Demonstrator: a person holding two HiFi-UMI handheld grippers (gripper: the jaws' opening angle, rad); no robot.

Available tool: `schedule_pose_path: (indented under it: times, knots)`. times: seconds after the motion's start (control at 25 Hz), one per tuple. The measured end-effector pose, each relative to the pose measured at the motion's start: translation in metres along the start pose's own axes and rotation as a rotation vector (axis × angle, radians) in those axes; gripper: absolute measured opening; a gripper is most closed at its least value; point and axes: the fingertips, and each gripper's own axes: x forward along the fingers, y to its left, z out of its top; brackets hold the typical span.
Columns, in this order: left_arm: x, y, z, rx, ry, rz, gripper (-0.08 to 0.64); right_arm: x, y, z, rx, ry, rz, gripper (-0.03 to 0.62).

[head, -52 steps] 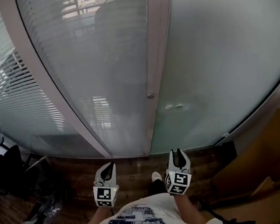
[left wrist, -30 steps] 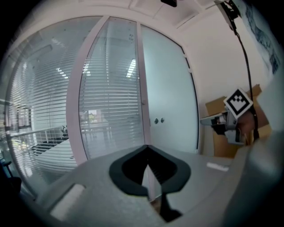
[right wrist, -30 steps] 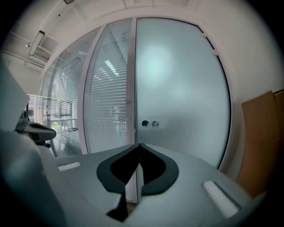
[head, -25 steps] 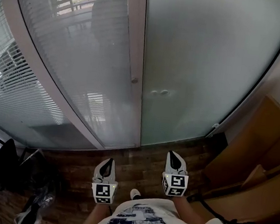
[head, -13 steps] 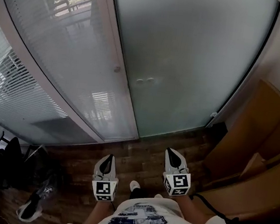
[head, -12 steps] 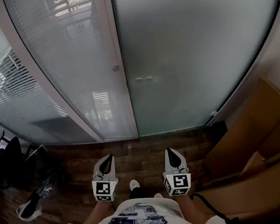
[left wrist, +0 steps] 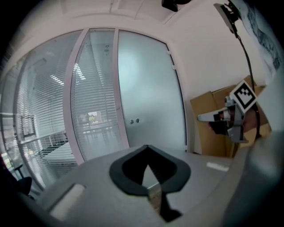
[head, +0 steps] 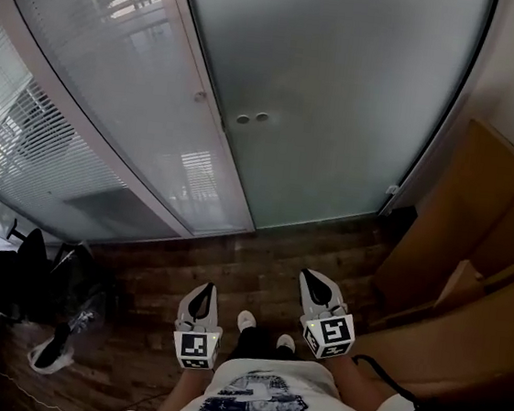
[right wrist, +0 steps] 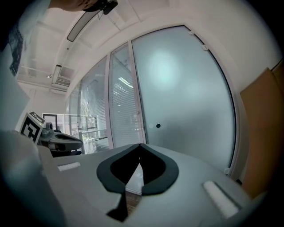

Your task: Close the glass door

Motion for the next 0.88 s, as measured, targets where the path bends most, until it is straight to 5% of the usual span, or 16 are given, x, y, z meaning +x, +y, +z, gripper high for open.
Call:
schedule_pose_path:
  times: [0.88]
  knots:
    - [0.01, -0.034, 0.004, 0.061, 0.002, -0.142, -0.002, -0.021, 0.016, -0.025, 0.062, 0.038, -0.043, 0.008]
